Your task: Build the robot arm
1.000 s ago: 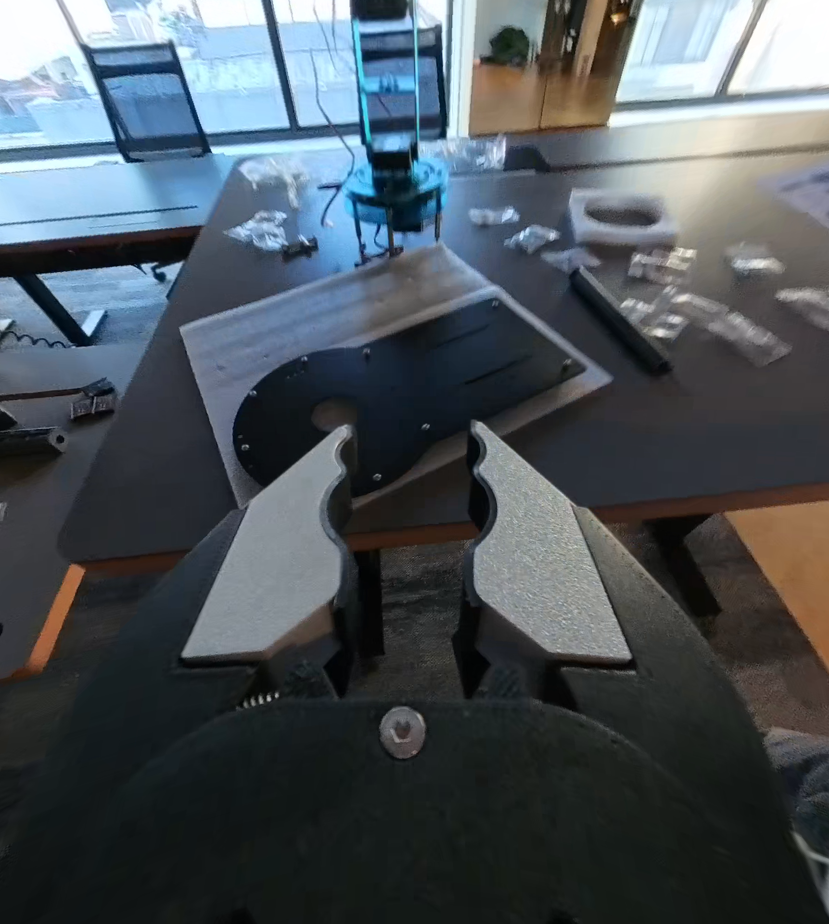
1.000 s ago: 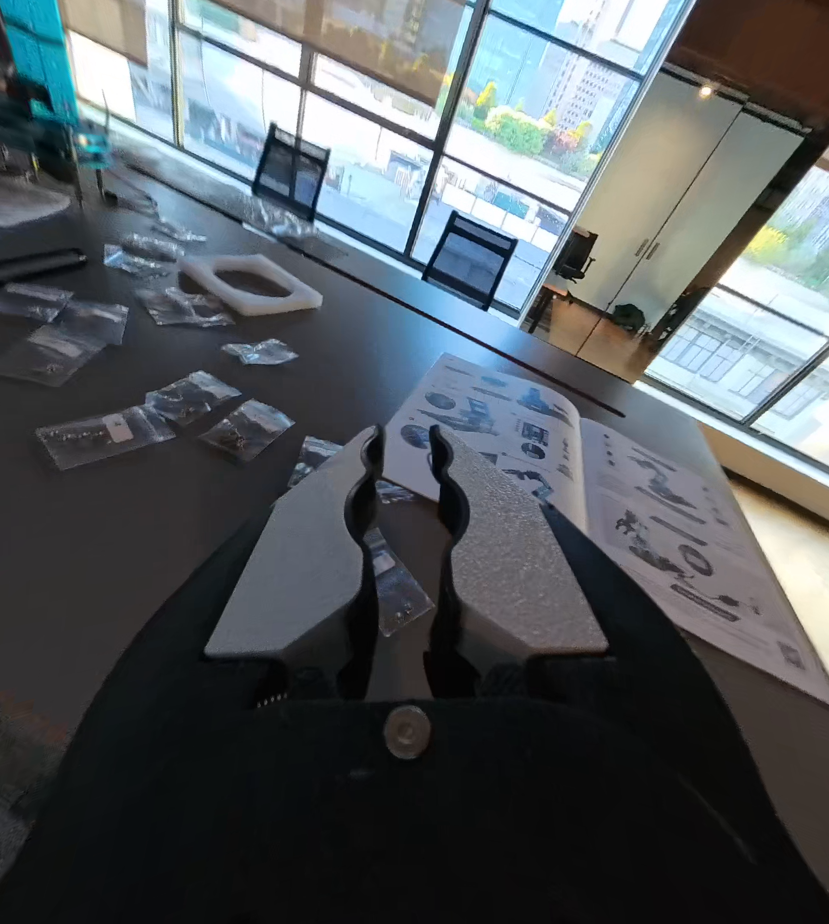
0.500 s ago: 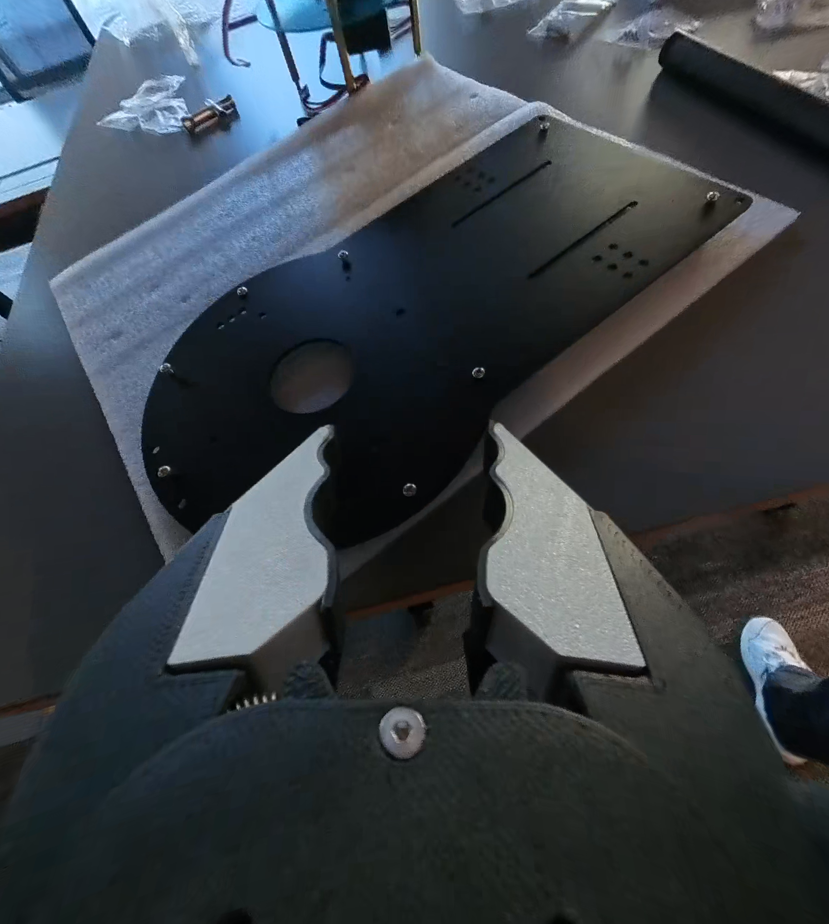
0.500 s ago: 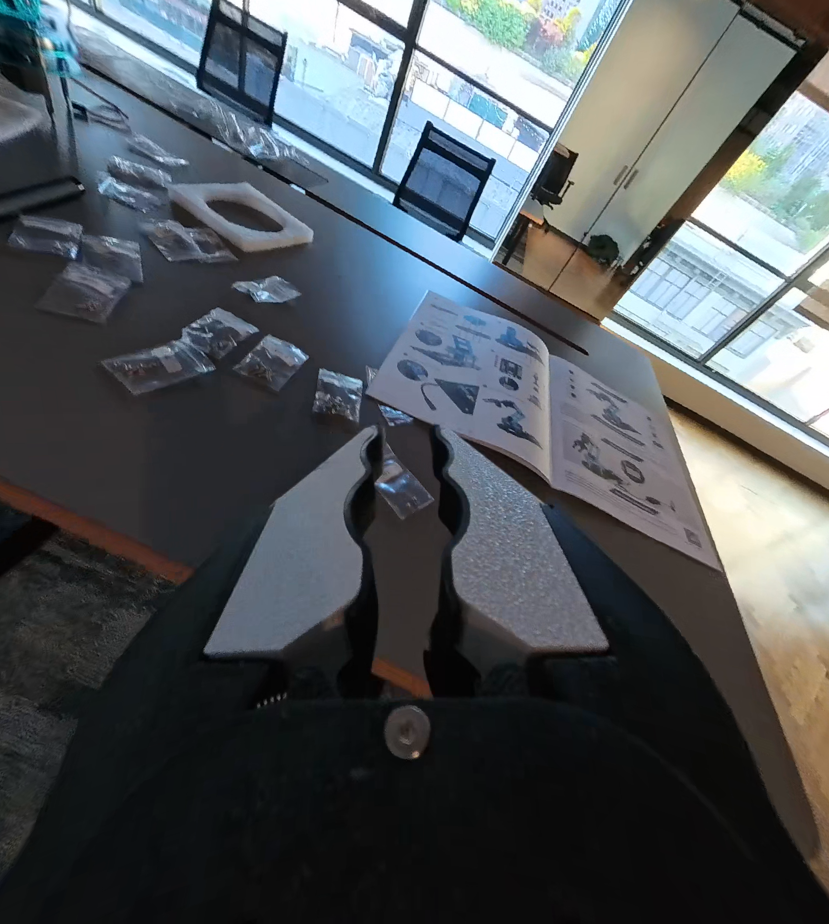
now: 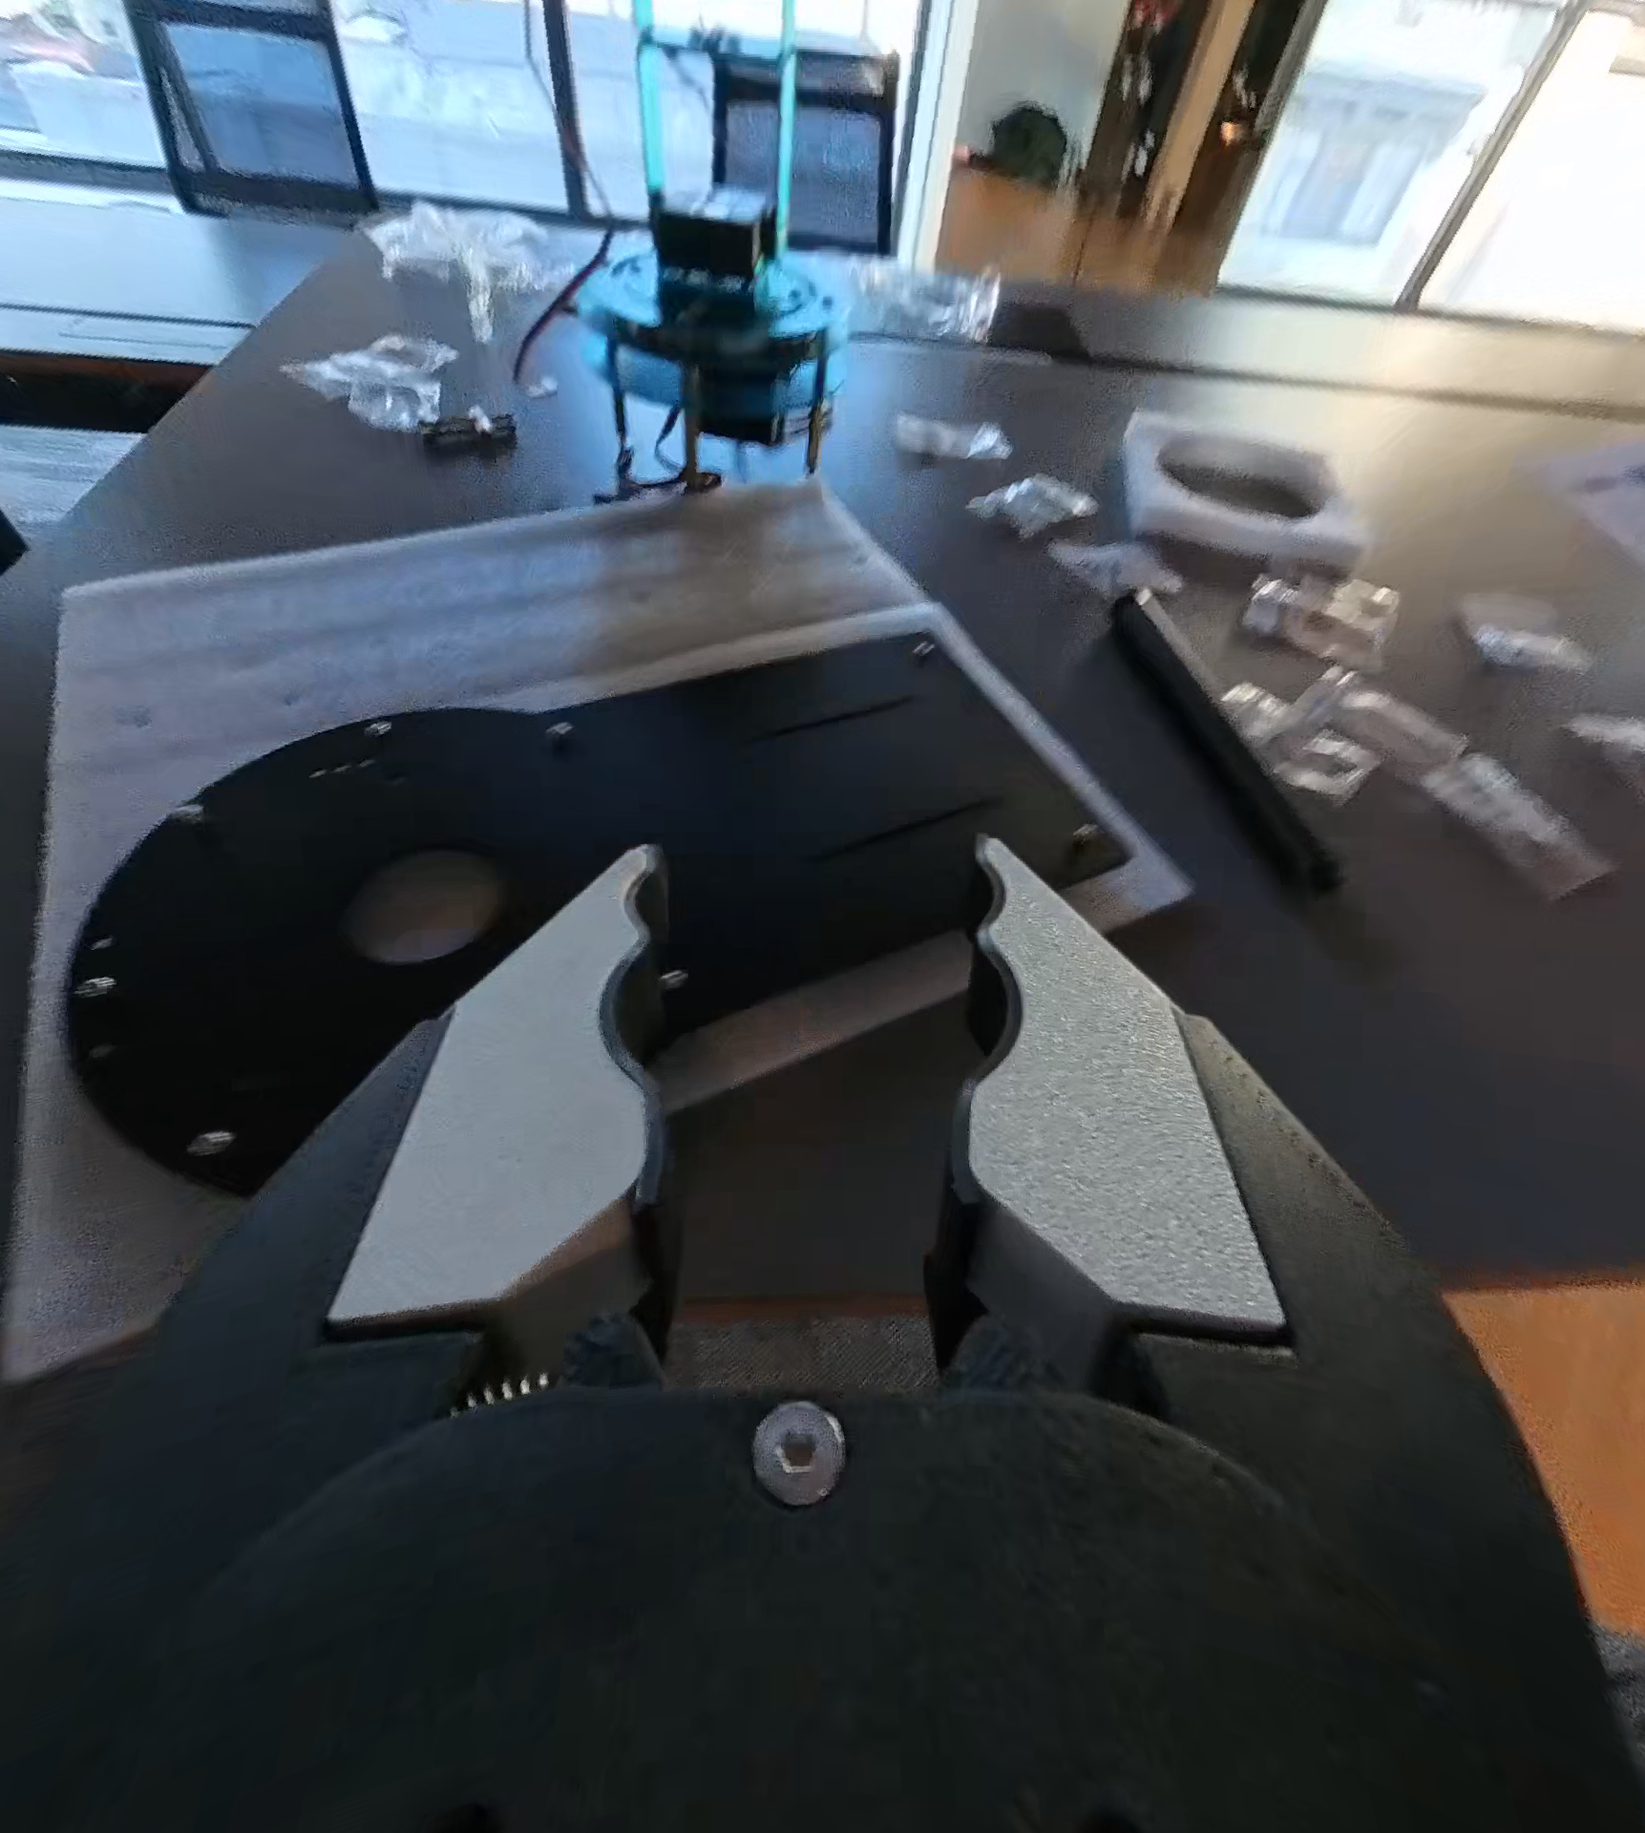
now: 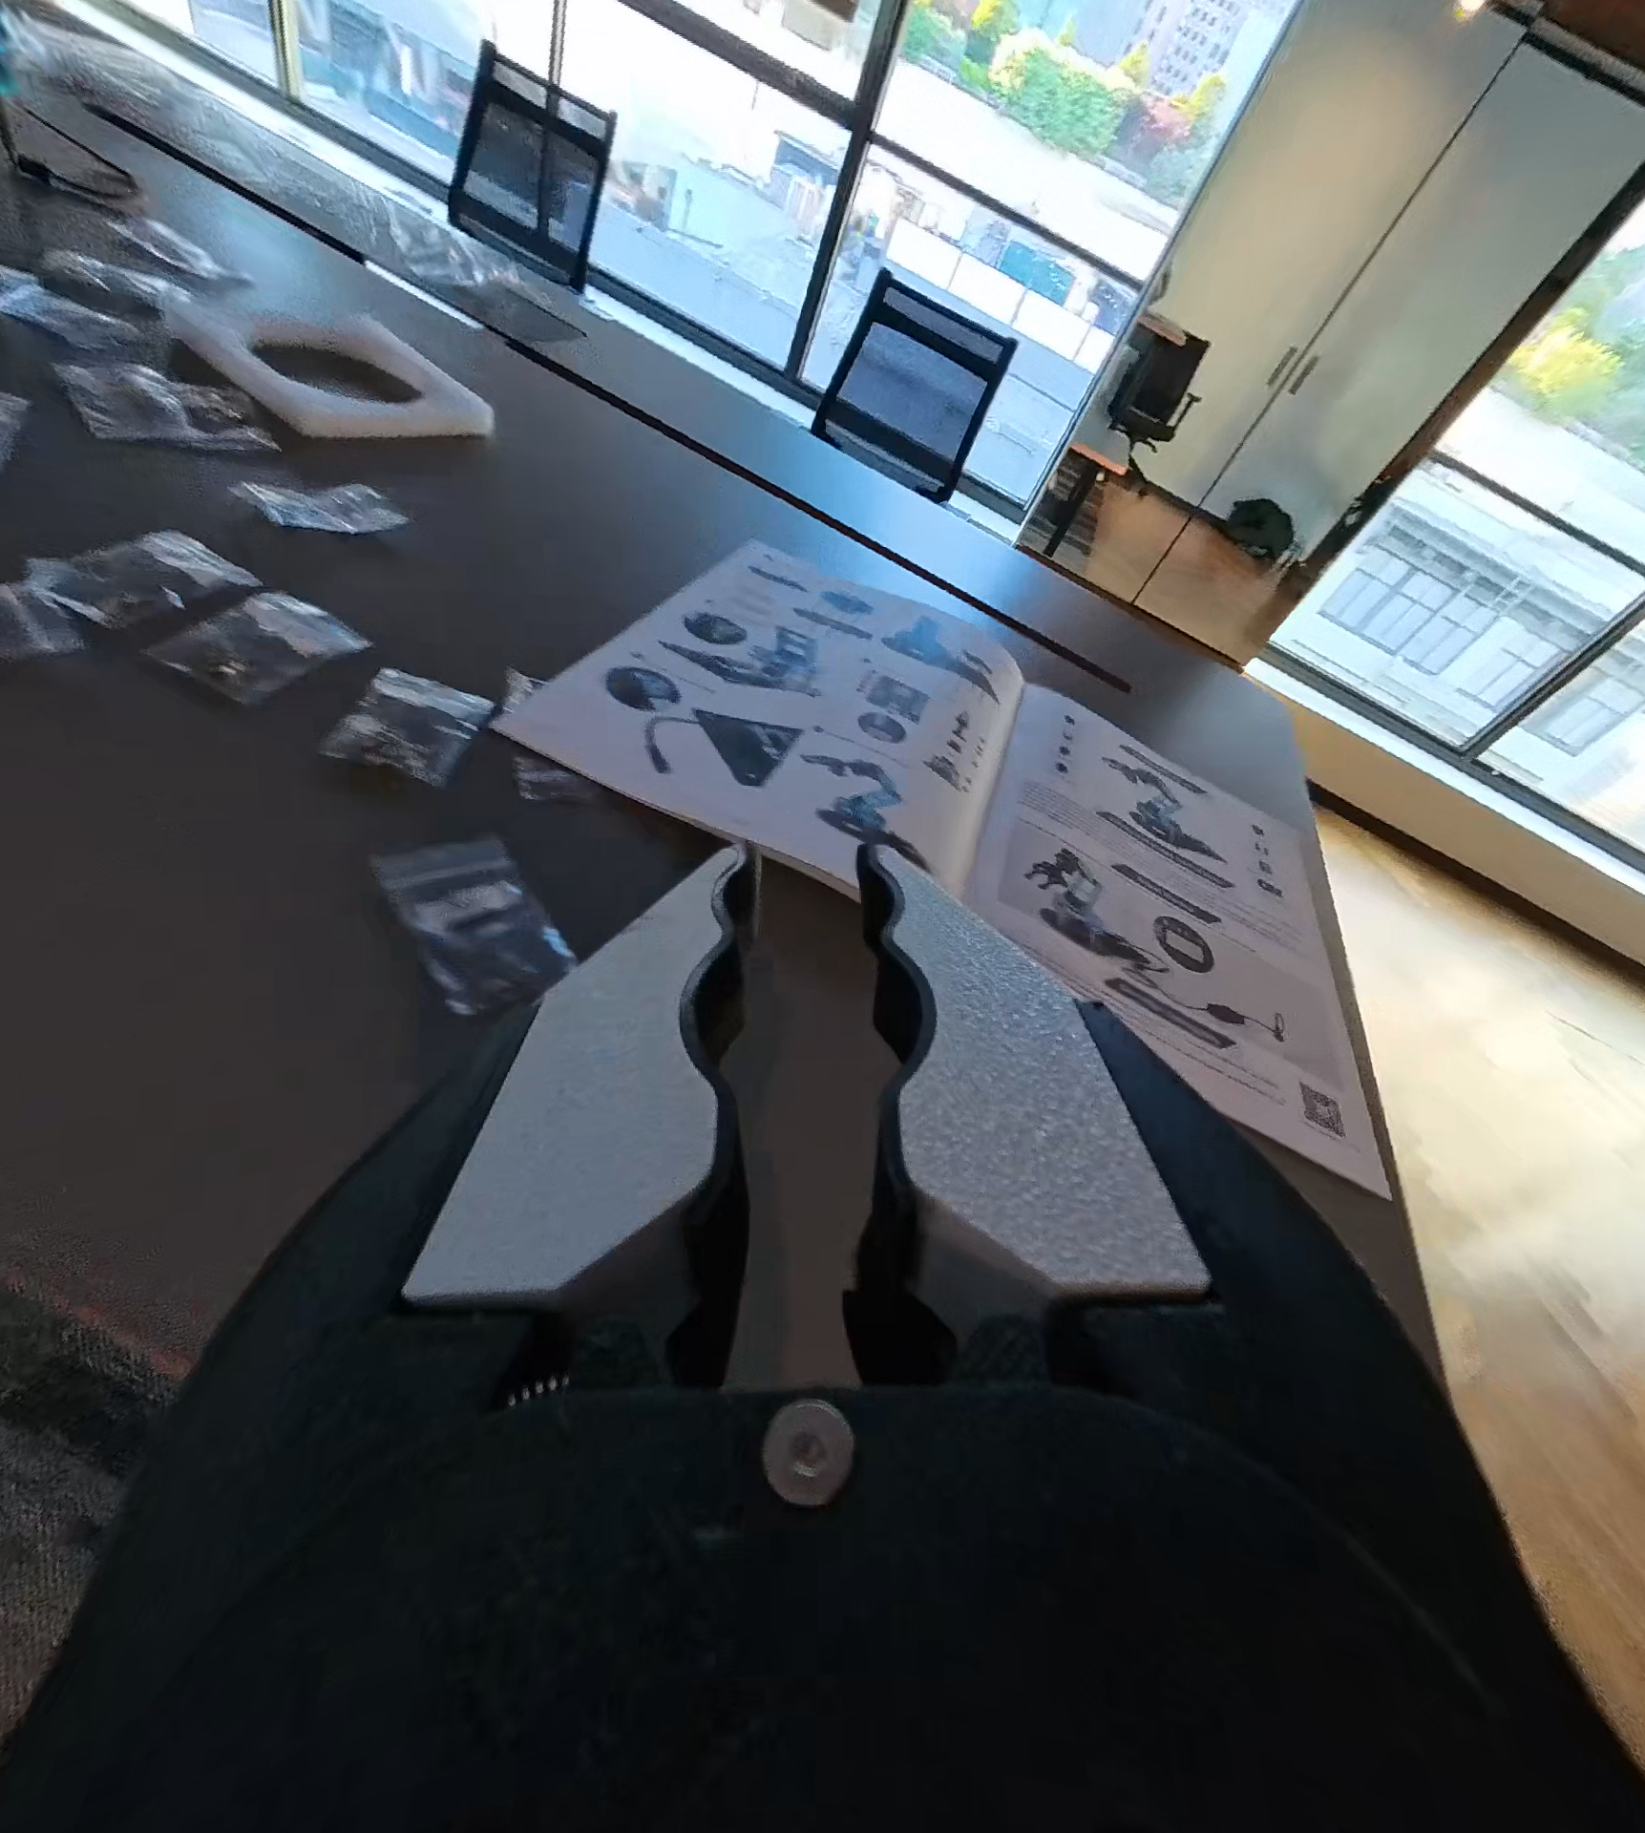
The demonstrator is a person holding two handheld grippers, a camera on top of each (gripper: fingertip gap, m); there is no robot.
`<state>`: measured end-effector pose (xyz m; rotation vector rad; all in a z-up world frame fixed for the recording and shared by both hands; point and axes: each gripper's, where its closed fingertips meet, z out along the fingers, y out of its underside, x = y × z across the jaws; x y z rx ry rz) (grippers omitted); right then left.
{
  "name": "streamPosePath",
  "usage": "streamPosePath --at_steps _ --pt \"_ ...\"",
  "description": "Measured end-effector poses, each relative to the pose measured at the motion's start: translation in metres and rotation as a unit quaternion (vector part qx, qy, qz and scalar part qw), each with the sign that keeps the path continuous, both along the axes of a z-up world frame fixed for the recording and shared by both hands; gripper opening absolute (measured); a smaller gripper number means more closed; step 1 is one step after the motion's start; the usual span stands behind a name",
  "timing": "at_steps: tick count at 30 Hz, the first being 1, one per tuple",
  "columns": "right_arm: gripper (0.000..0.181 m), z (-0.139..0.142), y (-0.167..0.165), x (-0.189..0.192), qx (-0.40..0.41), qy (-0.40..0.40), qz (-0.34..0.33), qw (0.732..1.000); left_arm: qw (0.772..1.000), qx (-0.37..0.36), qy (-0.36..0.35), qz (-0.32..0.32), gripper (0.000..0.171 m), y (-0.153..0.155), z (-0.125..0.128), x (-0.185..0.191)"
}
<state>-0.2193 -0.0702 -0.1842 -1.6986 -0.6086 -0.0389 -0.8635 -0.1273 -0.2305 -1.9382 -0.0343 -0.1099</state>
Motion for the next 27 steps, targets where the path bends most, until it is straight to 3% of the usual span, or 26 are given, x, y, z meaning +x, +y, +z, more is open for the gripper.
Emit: streamPosePath --at_steps 5,10,16,20,27 --pt "0.019 -0.018 0.055 0.072 -0.035 0.019 0.031 0.999 0.999 0.032 -0.031 0.028 0.056 0.017 0.024 0.079" --pt "0.019 -0.025 0.120 0.121 -0.061 0.057 0.050 0.995 0.999 0.013 -0.027 0.029 0.056 0.033 0.033 0.152" --pt "0.023 -0.043 0.198 0.181 -0.098 0.051 -0.089 0.990 0.997 -0.073 -0.022 0.030 0.058 0.040 0.033 0.205" --pt "0.028 -0.050 0.216 0.173 -0.095 0.059 -0.086 0.990 0.993 -0.110 -0.016 0.028 0.059 0.044 0.037 0.228" --pt "0.028 -0.050 0.212 0.143 -0.076 0.055 -0.040 0.995 0.992 -0.121 0.010 0.027 0.058 0.060 0.051 0.248"
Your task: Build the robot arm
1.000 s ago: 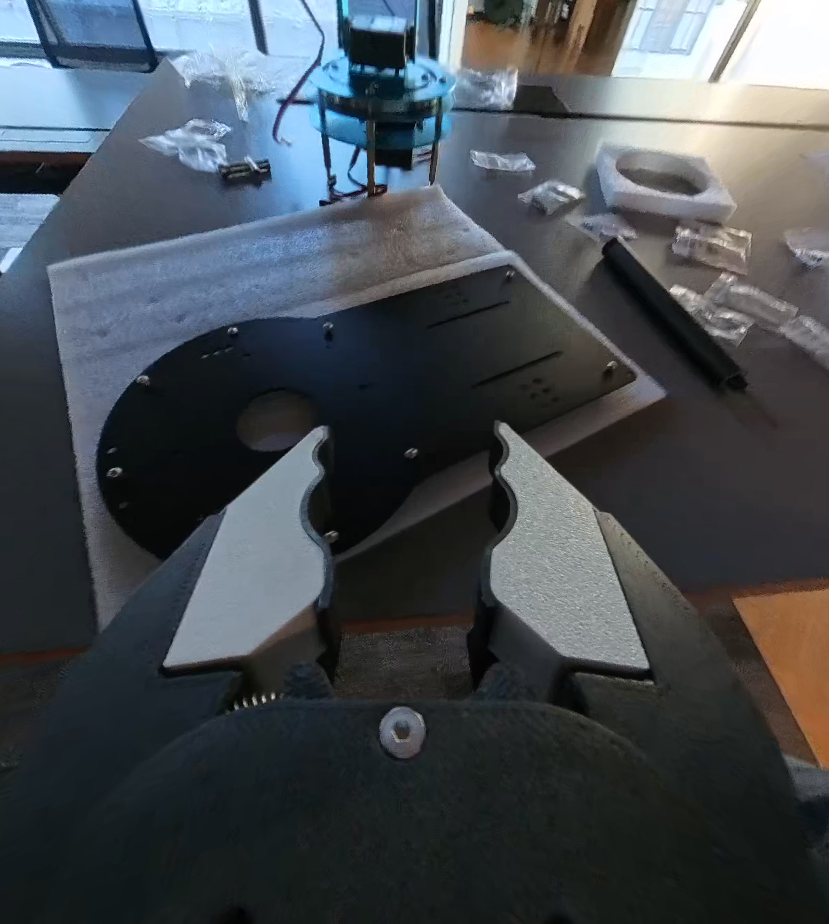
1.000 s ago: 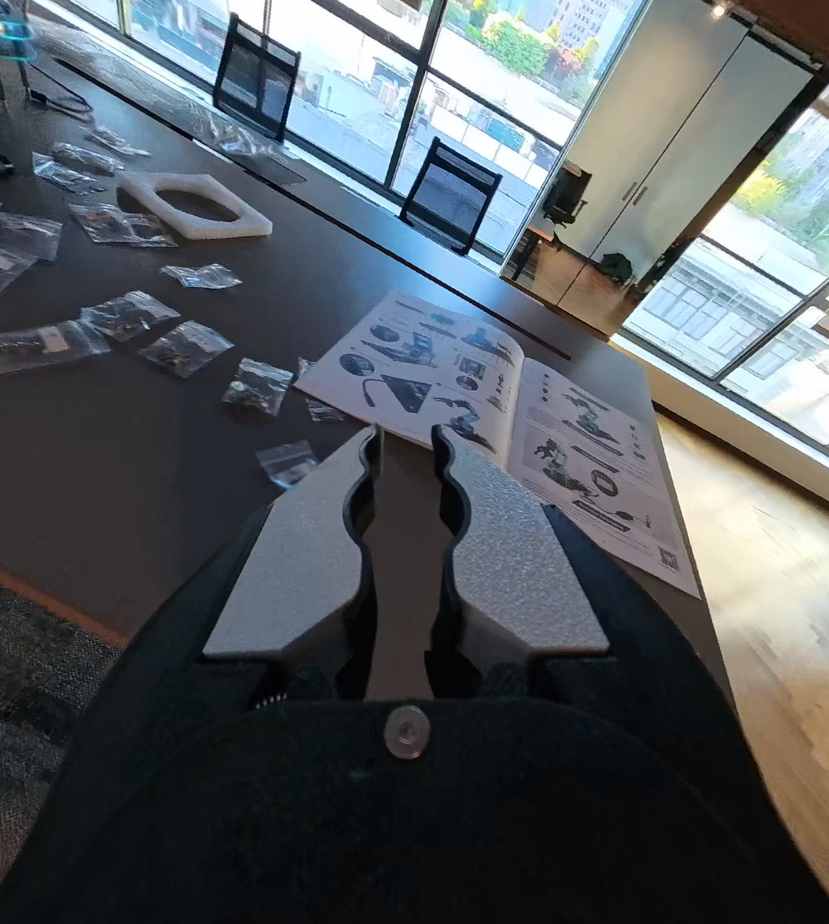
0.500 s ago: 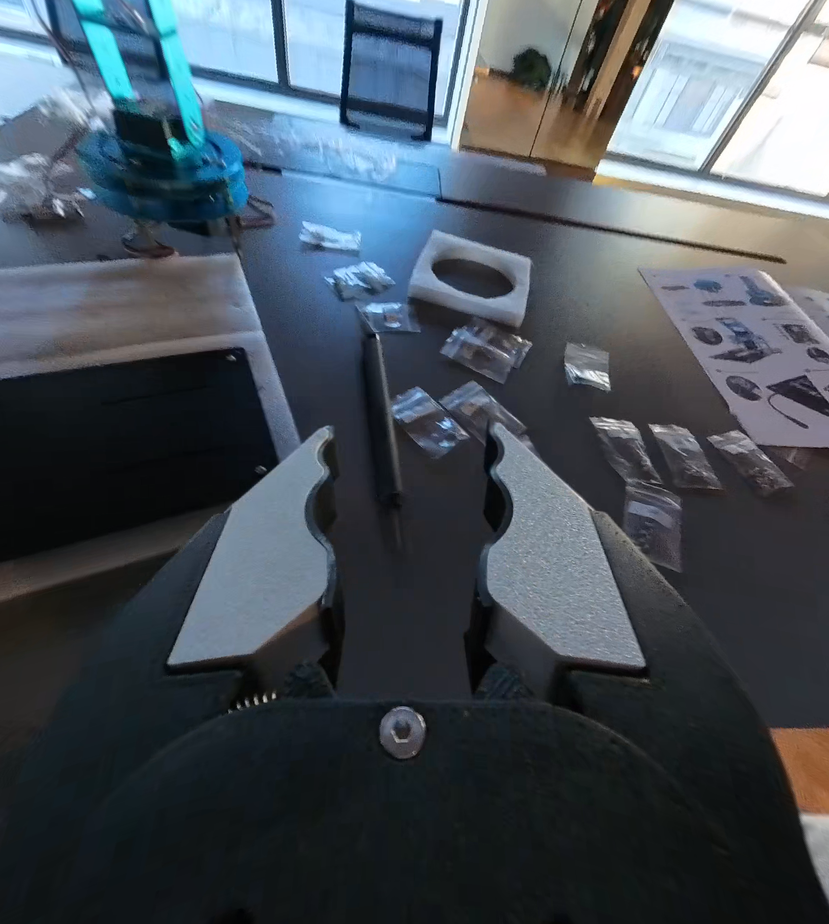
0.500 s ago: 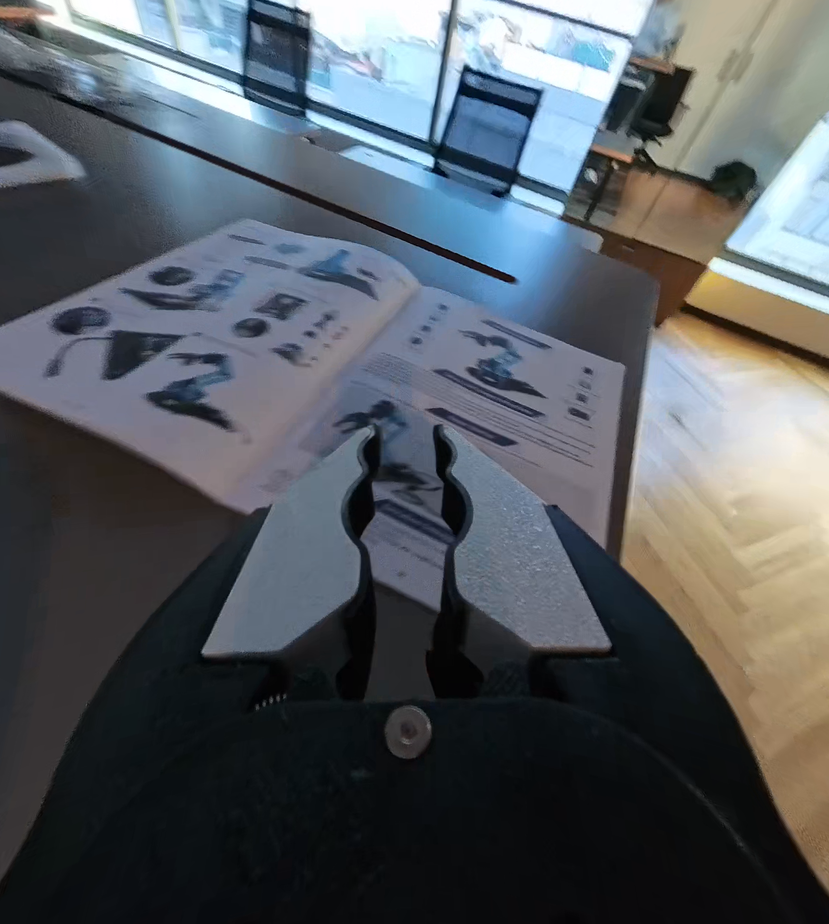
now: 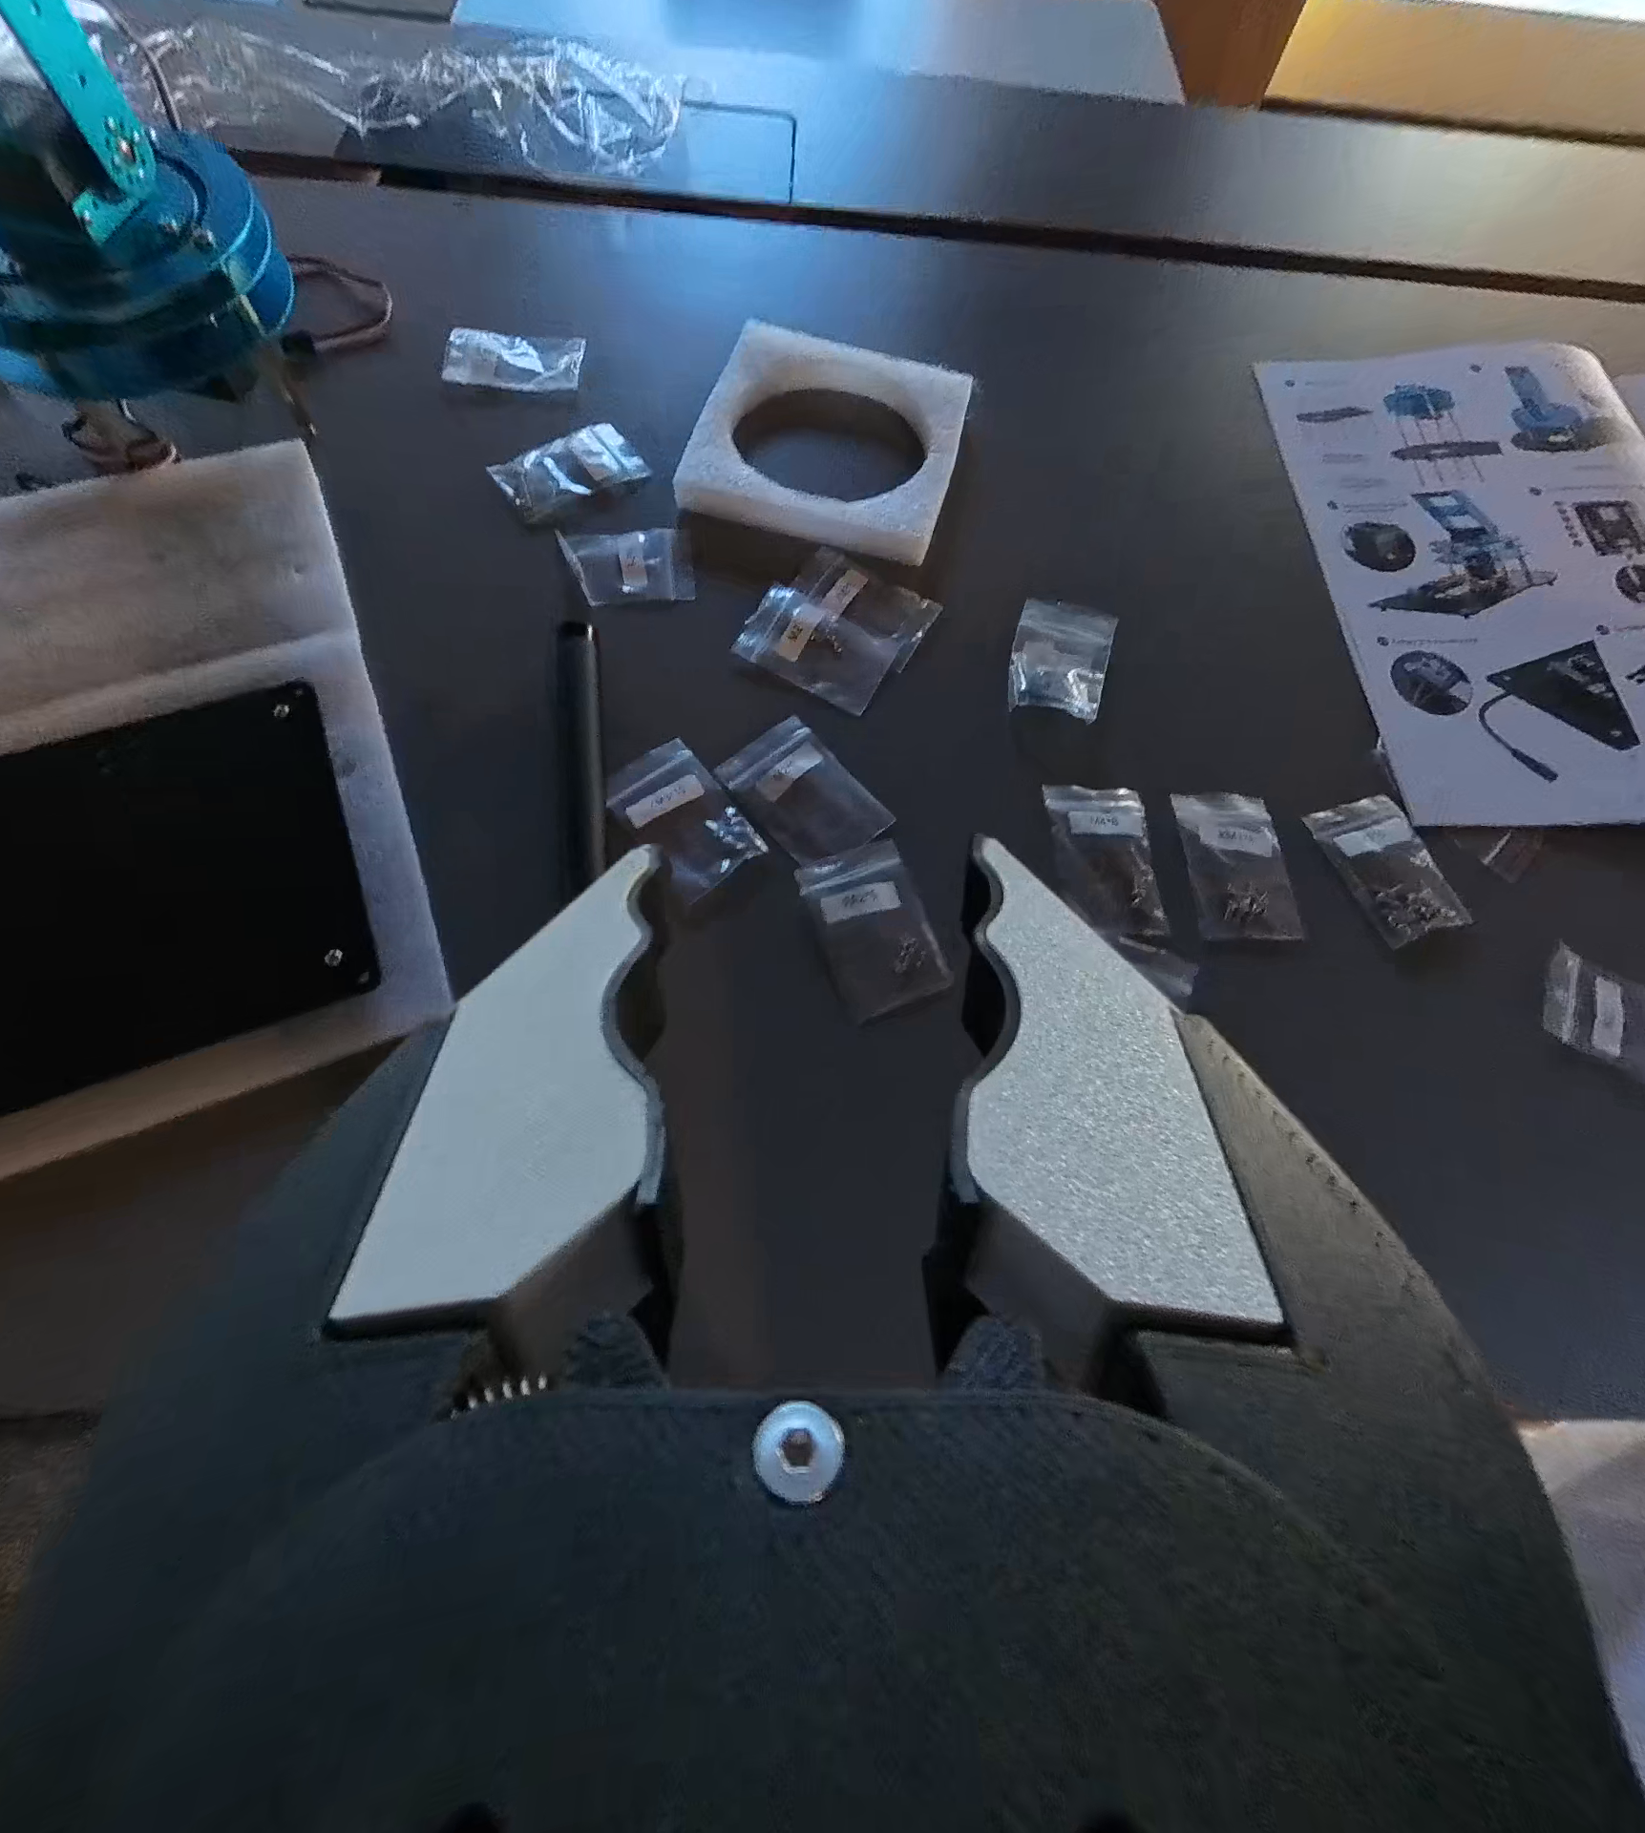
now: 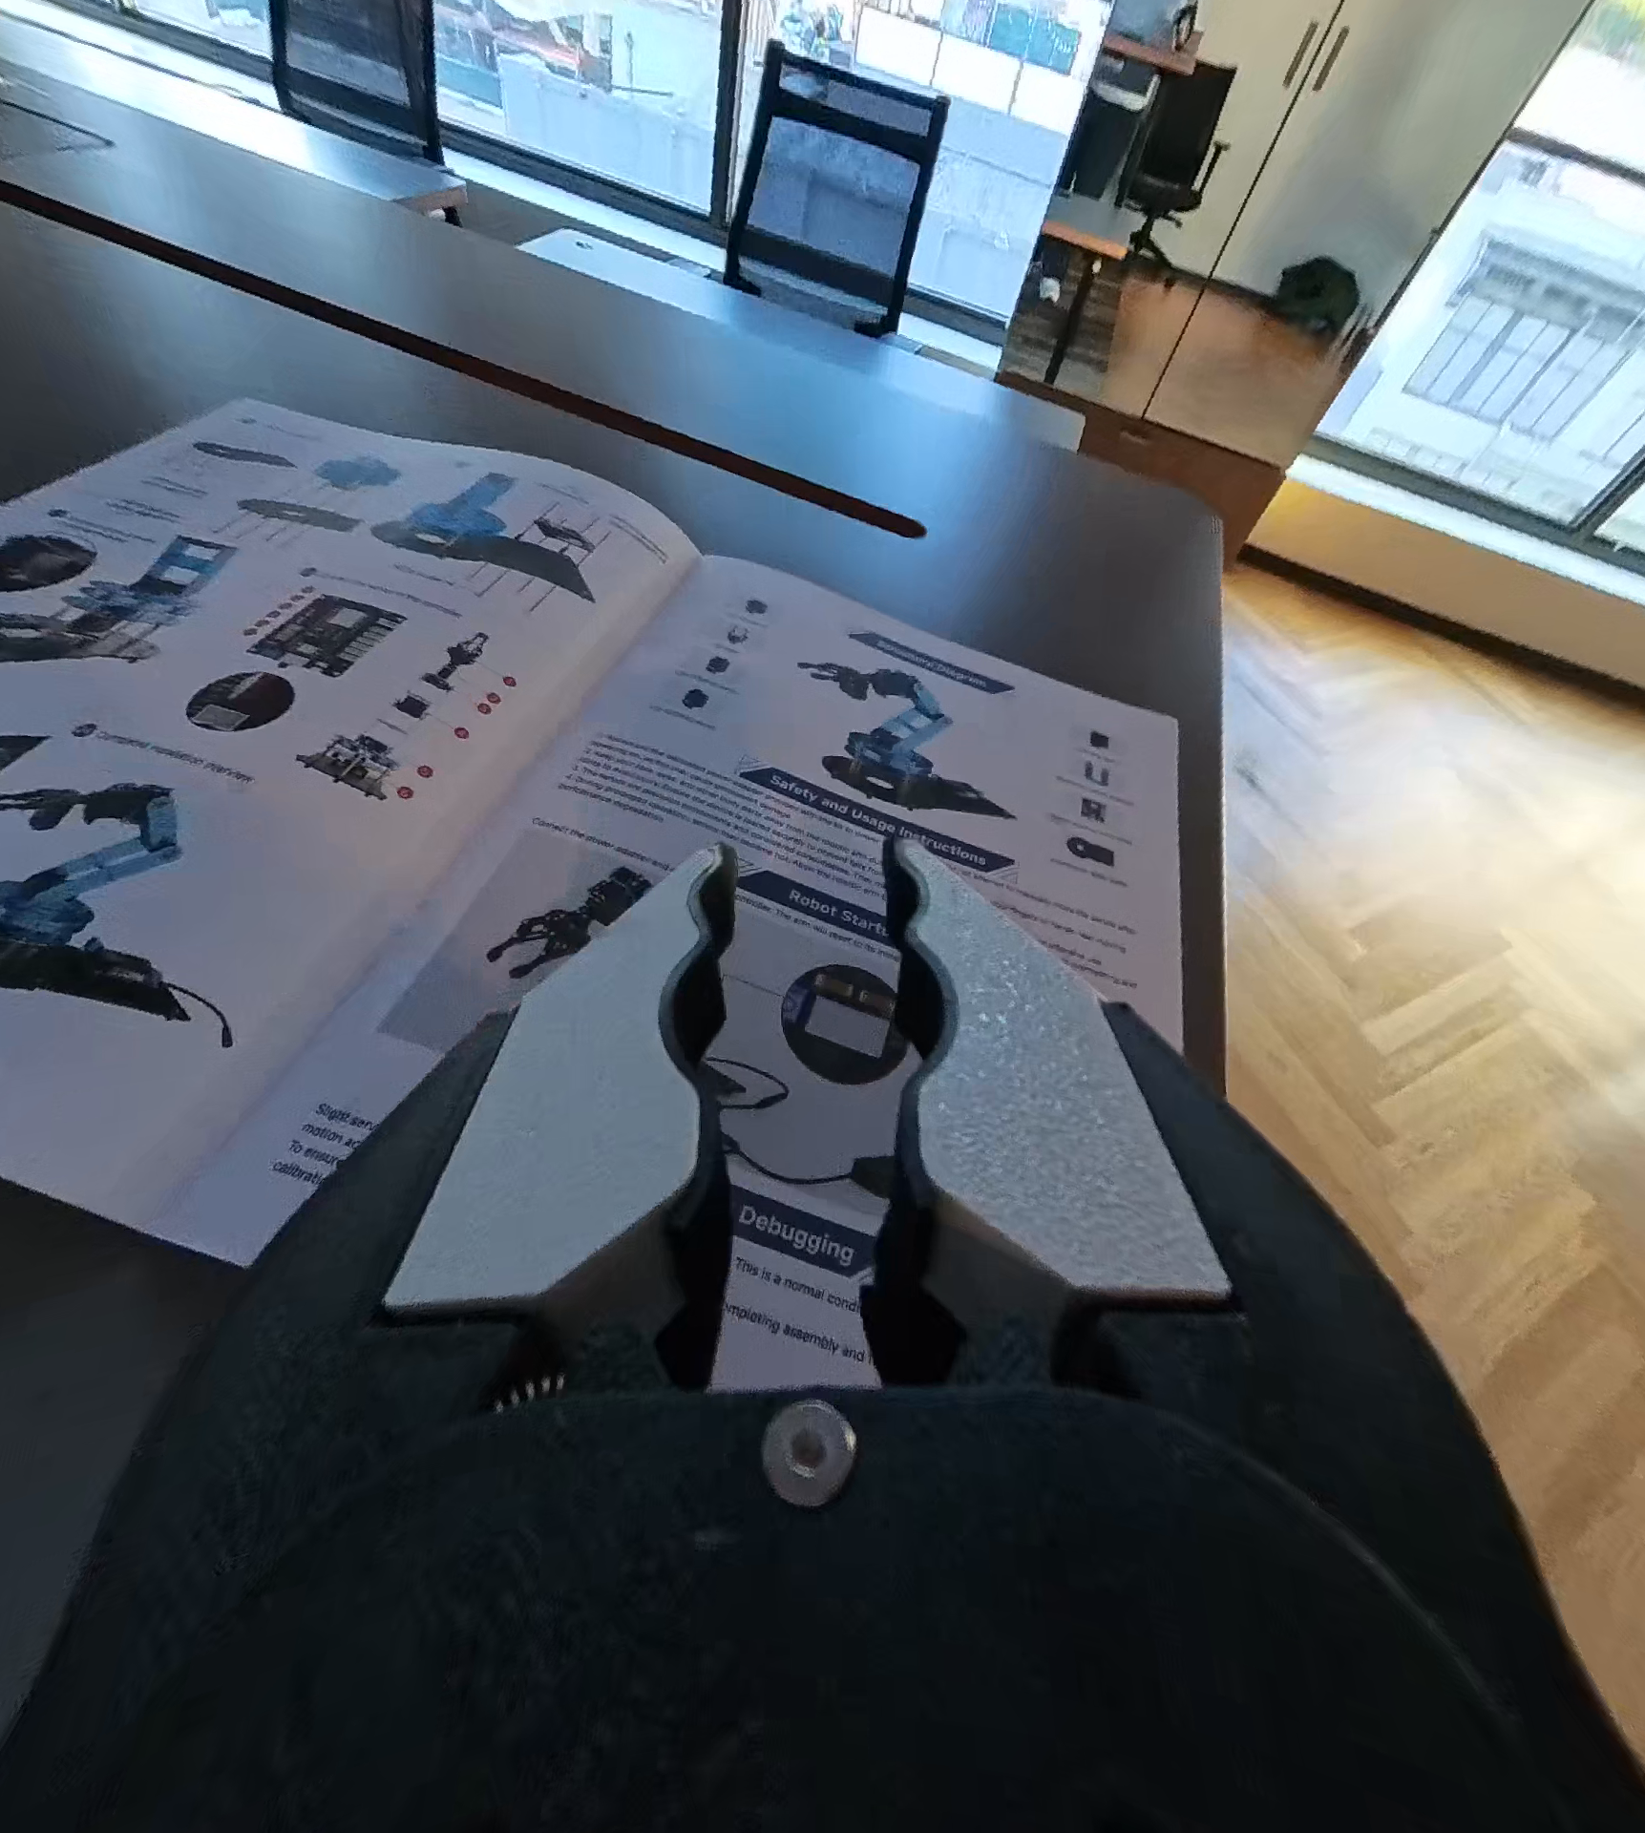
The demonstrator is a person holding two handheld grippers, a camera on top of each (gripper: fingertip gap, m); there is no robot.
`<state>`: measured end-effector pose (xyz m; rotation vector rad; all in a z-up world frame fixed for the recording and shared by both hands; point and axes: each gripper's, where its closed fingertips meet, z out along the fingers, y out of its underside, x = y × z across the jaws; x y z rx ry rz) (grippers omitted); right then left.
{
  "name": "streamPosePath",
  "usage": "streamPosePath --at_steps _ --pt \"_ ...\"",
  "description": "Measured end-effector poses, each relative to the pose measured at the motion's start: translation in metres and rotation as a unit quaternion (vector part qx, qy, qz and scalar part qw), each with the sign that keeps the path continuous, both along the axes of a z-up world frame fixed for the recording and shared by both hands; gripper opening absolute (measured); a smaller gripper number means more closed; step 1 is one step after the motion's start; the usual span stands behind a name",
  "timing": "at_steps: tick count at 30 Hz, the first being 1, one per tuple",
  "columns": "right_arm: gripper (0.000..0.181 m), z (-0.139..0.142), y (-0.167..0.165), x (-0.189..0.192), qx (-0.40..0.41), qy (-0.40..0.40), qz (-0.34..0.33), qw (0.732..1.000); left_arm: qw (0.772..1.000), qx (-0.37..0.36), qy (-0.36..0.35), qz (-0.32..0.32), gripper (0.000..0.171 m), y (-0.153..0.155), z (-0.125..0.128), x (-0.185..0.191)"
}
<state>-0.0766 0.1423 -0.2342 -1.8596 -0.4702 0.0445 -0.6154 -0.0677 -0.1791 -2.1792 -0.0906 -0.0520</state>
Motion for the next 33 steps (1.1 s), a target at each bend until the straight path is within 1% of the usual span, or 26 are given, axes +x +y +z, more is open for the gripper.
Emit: streamPosePath --at_steps 3,7,10,15,18,26,33 --pt "0.027 -0.006 0.000 0.001 -0.009 -0.015 -0.003 1.000 1.000 0.024 -0.016 -0.002 0.057 0.011 0.013 0.008" --pt "0.026 -0.017 0.002 0.004 -0.039 0.009 -0.006 0.999 0.996 0.074 -0.047 -0.005 0.056 0.025 0.036 0.019" --pt "0.014 -0.019 0.004 0.009 -0.039 0.006 -0.022 0.999 0.992 0.109 -0.068 -0.002 0.054 0.034 0.051 0.022" --pt "0.011 -0.024 0.006 0.011 -0.045 0.000 -0.033 0.998 0.981 0.161 -0.112 -0.004 0.052 0.045 0.073 0.026" --pt "0.011 -0.025 0.007 0.012 -0.048 0.007 -0.035 0.998 0.980 0.164 -0.108 -0.002 0.051 0.047 0.075 0.023" --pt "0.011 -0.026 0.007 0.013 -0.053 0.013 -0.037 0.998 0.980 0.159 -0.120 -0.007 0.050 0.054 0.068 0.021" --pt "0.011 -0.029 0.008 0.011 -0.062 0.005 -0.035 0.997 0.981 0.157 -0.112 -0.007 0.050 0.050 0.071 0.020"
